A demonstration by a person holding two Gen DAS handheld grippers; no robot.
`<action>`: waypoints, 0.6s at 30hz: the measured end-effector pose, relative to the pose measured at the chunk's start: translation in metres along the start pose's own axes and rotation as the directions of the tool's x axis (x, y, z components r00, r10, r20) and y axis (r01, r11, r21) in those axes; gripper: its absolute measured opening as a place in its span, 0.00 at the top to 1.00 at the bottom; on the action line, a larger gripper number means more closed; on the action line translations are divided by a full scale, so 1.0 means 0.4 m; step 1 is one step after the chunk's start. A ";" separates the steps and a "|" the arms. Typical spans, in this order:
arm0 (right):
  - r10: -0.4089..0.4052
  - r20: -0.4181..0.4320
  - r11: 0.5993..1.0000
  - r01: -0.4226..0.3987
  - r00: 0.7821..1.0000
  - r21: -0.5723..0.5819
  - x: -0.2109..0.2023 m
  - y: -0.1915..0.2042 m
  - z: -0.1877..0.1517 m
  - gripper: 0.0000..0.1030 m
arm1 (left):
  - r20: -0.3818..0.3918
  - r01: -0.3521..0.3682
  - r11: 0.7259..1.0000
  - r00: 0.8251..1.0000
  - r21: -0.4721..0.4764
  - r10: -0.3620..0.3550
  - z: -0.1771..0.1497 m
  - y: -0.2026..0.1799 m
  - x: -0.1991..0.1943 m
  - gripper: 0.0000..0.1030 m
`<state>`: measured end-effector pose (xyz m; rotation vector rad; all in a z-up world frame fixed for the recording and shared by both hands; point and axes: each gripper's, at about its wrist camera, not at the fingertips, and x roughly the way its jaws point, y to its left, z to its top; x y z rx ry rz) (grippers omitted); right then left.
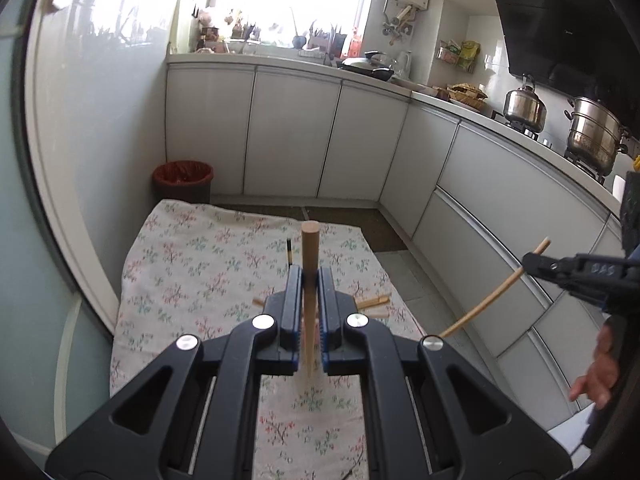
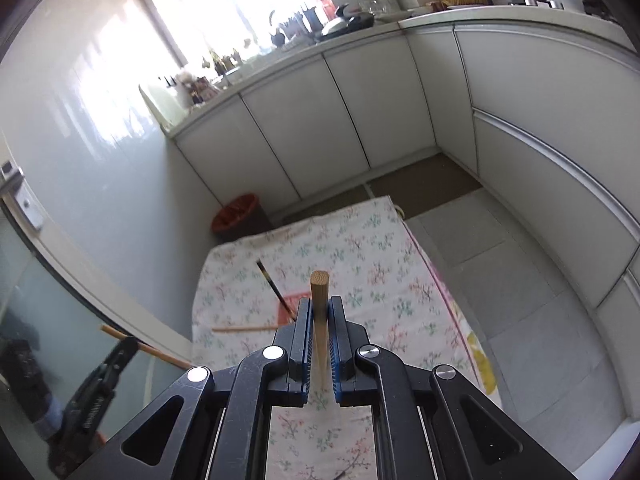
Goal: Organize utensils
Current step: 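Lower both held chopsticks into the pink basket and open both tools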
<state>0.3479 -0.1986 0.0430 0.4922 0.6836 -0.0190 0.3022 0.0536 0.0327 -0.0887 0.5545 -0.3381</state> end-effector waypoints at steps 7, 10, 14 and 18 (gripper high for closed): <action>0.043 0.054 0.999 -0.044 0.998 0.027 -0.034 0.011 0.108 0.92 | 0.042 0.000 0.999 0.999 0.034 -0.002 0.071 -0.040 0.035 0.92; 0.056 0.104 0.998 -0.059 0.993 0.029 -0.041 0.028 0.157 0.92 | 0.063 -0.001 0.999 0.998 0.046 -0.002 0.096 -0.054 0.059 0.92; 0.069 0.163 0.997 -0.072 0.984 0.015 -0.010 0.063 0.205 0.92 | 0.082 -0.020 0.998 0.997 0.058 0.015 0.121 -0.072 0.112 0.92; 0.059 0.171 0.998 -0.061 0.984 0.006 0.077 0.085 0.221 0.92 | 0.088 -0.043 0.997 0.995 0.068 0.037 0.124 -0.072 0.166 0.92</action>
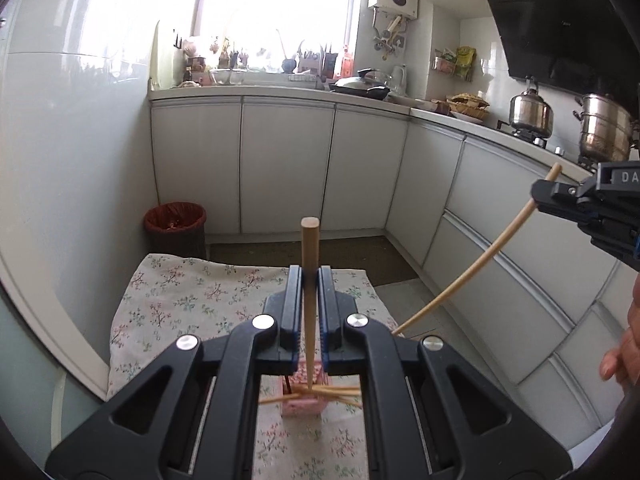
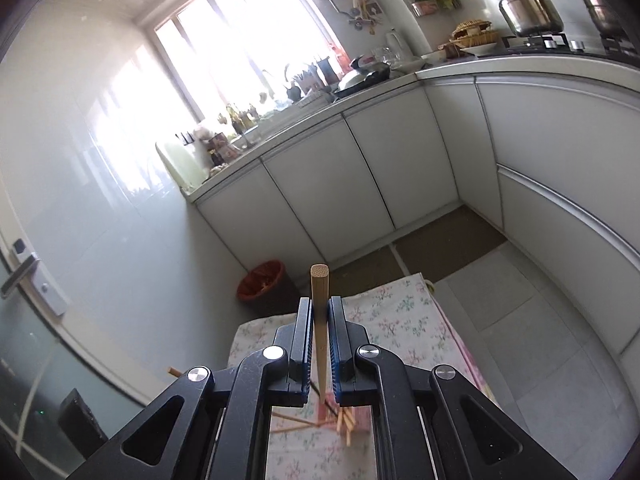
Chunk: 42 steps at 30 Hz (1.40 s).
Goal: Organize utensils
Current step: 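Lower both held chopsticks into the pink basket and open both tools, then withdraw both open tools from the basket toward the remaining chopsticks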
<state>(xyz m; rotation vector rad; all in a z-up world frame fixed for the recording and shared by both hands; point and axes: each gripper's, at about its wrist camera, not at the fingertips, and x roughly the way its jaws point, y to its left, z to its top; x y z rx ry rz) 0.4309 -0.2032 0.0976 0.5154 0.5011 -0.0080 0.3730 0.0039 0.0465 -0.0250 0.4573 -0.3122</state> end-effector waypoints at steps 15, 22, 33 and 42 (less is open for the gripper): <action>-0.024 -0.045 0.990 0.018 0.999 -0.138 0.263 0.042 -0.141 0.92 | 0.031 -0.016 0.997 0.999 -0.079 0.019 -0.078 0.085 0.004 0.76; -0.055 -0.086 0.981 0.038 0.995 -0.188 0.336 0.071 -0.215 0.92 | 0.061 -0.027 0.994 0.998 -0.110 0.034 -0.087 0.112 -0.033 0.68; -0.097 -0.101 0.979 0.077 0.990 -0.187 0.317 0.076 -0.310 0.42 | -0.023 -0.098 0.989 0.995 -0.110 0.096 -0.132 0.137 -0.036 0.55; -0.172 0.017 0.962 0.172 0.985 -0.212 0.096 0.028 -0.390 0.11 | -0.051 -0.090 0.992 0.995 -0.090 0.085 -0.206 0.077 -0.124 0.31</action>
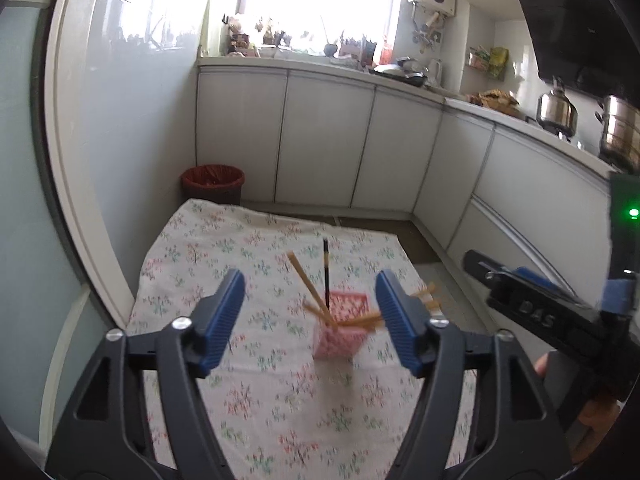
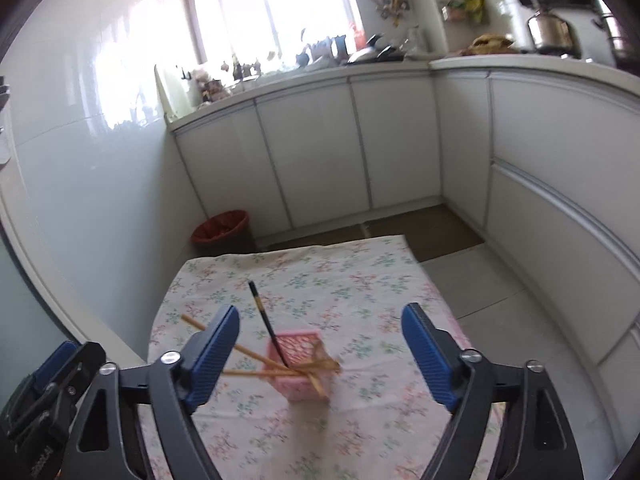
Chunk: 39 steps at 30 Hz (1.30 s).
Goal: Organize utensils
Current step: 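Withdraw both open tools from the basket toward the remaining chopsticks, then grasp the black chopstick with the left tool while the right tool grasps a wooden chopstick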
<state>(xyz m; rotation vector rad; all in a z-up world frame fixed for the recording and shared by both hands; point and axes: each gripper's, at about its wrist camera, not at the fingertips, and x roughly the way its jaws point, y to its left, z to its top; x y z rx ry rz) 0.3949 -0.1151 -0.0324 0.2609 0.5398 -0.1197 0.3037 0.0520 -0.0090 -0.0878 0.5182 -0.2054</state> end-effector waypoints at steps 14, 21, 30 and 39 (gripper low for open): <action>-0.085 -0.154 0.988 0.104 0.984 0.117 -0.258 -0.254 -0.365 0.02 | -0.365 0.116 0.975 0.930 0.190 -0.039 -0.230 -0.095 -0.011 0.14; -0.066 -0.320 0.973 0.132 0.945 0.188 -0.296 -0.348 -0.534 0.02 | -0.631 0.269 0.919 0.775 0.288 -0.030 -0.376 -0.175 0.058 0.14; -0.031 -0.417 0.982 0.105 0.908 0.155 -0.281 -0.358 -0.635 0.02 | -0.831 0.435 0.828 0.552 0.354 0.065 -0.493 -0.263 0.153 0.14; -0.009 -0.446 0.980 0.096 0.895 0.173 -0.258 -0.367 -0.649 0.02 | -0.874 0.474 0.799 0.468 0.370 0.127 -0.538 -0.292 0.239 0.15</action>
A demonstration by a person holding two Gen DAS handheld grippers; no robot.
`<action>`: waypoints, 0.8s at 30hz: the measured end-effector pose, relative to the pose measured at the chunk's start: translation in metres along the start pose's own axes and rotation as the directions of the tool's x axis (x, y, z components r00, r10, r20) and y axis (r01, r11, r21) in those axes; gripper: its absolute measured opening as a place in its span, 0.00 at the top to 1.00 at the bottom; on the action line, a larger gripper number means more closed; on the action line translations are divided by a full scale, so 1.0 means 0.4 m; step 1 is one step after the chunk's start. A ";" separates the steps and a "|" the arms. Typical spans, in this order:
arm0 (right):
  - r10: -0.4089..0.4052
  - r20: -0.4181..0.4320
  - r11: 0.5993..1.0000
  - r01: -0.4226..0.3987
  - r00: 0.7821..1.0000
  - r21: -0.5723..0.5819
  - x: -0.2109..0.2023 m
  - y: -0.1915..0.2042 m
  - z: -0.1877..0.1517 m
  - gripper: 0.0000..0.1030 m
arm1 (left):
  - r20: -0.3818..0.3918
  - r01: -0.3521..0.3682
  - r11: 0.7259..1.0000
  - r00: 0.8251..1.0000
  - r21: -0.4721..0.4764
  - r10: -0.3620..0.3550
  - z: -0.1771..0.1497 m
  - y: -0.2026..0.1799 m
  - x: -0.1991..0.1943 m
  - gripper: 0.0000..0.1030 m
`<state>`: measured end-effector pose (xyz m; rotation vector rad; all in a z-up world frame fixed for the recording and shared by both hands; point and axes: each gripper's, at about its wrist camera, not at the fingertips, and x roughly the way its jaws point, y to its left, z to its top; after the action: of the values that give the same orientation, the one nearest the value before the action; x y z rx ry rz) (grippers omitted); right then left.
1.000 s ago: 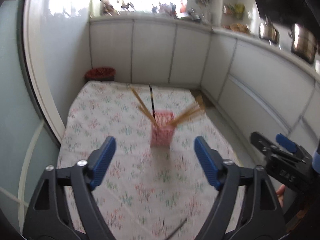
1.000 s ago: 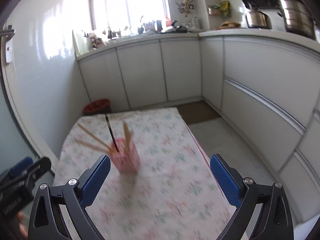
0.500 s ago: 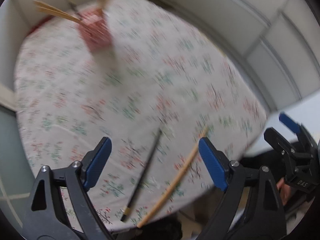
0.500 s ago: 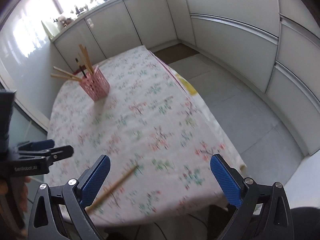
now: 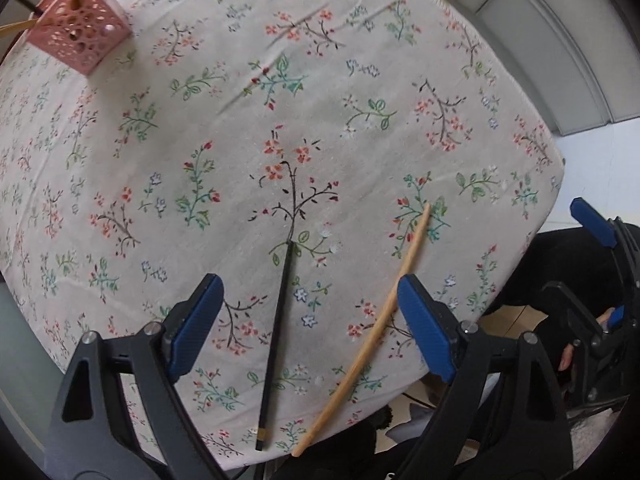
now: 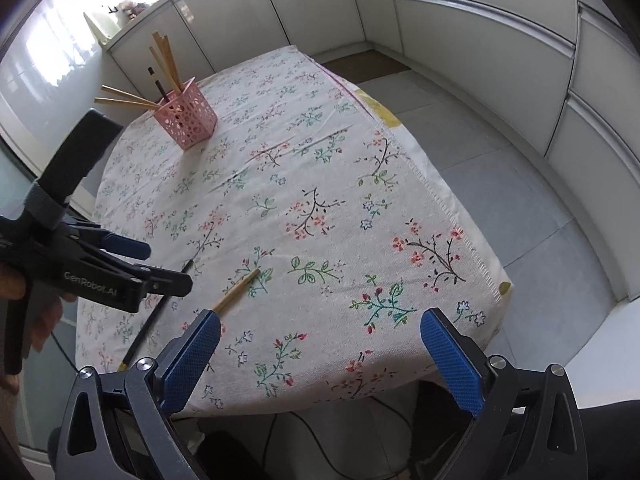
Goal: Organize utensils
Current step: 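Grasp the black chopstick with the left tool while the right tool grasps a wooden chopstick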
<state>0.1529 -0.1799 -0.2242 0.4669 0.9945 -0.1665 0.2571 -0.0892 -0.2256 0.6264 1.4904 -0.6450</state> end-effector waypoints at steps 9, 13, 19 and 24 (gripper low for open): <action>0.017 -0.043 0.998 -0.014 0.999 0.055 0.022 -0.016 0.008 0.02 | -0.053 0.027 1.000 0.998 -0.002 -0.027 0.022 0.013 0.058 0.74; 0.014 -0.065 0.997 -0.009 0.998 0.075 0.037 -0.016 0.010 0.02 | -0.031 -0.015 1.000 0.999 0.006 0.015 0.008 0.047 0.064 0.90; -0.032 -0.090 0.996 0.040 0.995 0.083 0.066 0.025 0.027 0.02 | 0.118 -0.073 0.996 0.990 -0.058 0.080 -0.057 0.066 0.035 0.95; -0.044 -0.182 0.989 0.069 0.982 0.132 0.123 0.100 0.043 0.03 | 0.276 -0.077 0.986 0.954 -0.147 0.115 -0.115 0.100 -0.064 0.95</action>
<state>0.2065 -0.1486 -0.2455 0.5876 1.1777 -0.2492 0.2548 -0.0282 -0.2002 0.4766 1.2162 -0.5291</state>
